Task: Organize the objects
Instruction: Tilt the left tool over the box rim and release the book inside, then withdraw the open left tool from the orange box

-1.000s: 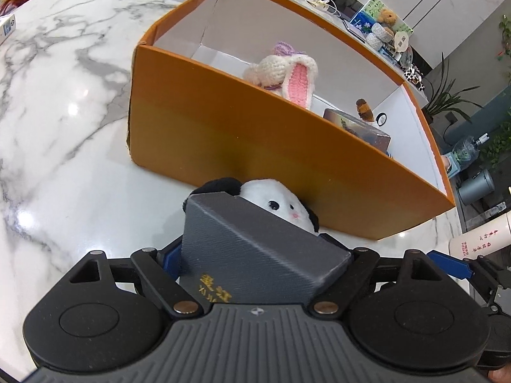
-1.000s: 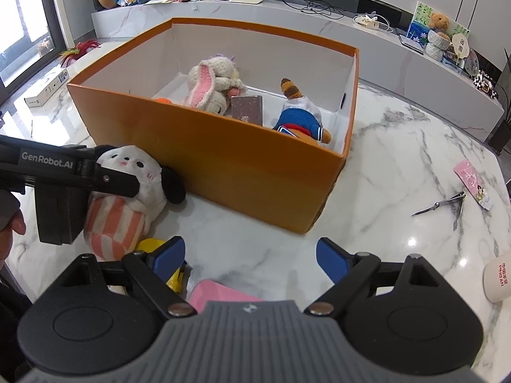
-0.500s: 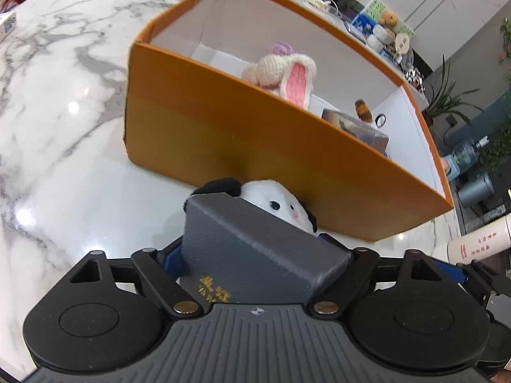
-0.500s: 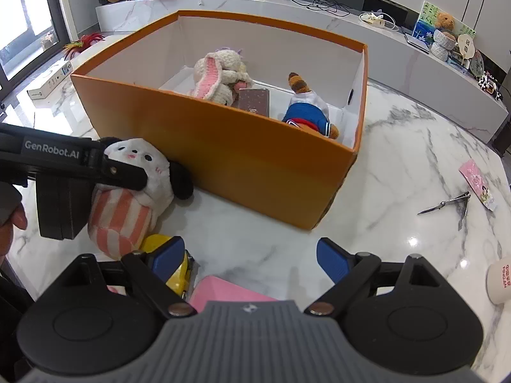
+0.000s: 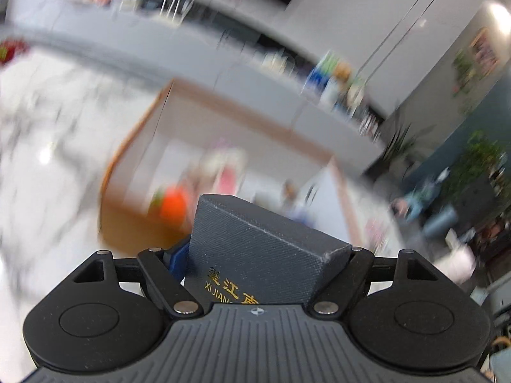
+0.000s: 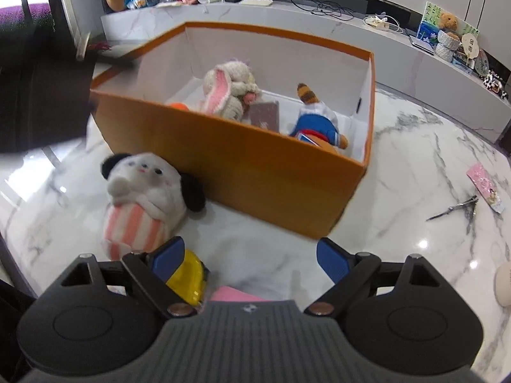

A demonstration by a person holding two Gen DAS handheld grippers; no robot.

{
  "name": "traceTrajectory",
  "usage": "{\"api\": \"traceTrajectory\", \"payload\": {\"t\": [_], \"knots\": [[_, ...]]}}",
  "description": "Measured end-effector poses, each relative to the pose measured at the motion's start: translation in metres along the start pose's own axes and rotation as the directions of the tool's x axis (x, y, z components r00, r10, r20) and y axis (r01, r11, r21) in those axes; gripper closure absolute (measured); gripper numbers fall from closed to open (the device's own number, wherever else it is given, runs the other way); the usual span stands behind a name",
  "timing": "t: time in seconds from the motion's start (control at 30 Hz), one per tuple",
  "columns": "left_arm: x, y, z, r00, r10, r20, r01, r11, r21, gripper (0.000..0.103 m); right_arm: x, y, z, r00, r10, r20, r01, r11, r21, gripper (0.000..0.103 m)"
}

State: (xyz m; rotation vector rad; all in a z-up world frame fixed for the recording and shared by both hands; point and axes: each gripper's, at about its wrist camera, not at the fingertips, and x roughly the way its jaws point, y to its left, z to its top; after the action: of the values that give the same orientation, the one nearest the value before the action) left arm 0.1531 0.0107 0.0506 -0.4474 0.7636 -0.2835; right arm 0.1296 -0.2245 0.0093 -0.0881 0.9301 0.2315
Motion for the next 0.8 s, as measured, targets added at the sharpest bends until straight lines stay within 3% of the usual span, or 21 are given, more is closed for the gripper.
{"api": "traceTrajectory", "payload": {"t": [0.1, 0.2, 0.37, 0.47, 0.63, 0.8], "knots": [[0.019, -0.012, 0.029, 0.997, 0.020, 0.072, -0.022, 0.999, 0.026, 0.011, -0.009, -0.004, 0.005, 0.996, 0.037, 0.085, -0.042, 0.998, 0.048, 0.013], [0.053, -0.017, 0.042, 0.995, 0.059, 0.084, -0.063, 0.997, 0.041, 0.011, -0.016, -0.009, 0.012, 0.985, 0.087, 0.150, -0.100, 0.991, 0.084, 0.013], [0.077, -0.030, 0.037, 0.989, 0.113, 0.096, -0.120, 0.990, 0.069, 0.007, -0.009, -0.014, 0.016, 0.979, 0.131, 0.155, -0.147, 0.985, 0.093, 0.013], [0.078, -0.028, 0.038, 0.995, 0.079, 0.068, -0.083, 0.995, 0.057, 0.006, -0.009, -0.017, 0.019, 0.975, 0.121, 0.188, -0.142, 0.984, 0.104, 0.013], [0.061, -0.023, 0.034, 0.994, 0.094, 0.048, -0.097, 0.994, 0.056, 0.006, -0.009, -0.019, 0.023, 0.972, 0.138, 0.191, -0.162, 0.979, 0.121, 0.013], [0.025, -0.016, 0.011, 0.989, 0.146, 0.021, -0.148, 0.981, 0.123, 0.006, -0.011, -0.018, 0.017, 0.977, 0.137, 0.165, -0.155, 0.983, 0.096, 0.013]]}}
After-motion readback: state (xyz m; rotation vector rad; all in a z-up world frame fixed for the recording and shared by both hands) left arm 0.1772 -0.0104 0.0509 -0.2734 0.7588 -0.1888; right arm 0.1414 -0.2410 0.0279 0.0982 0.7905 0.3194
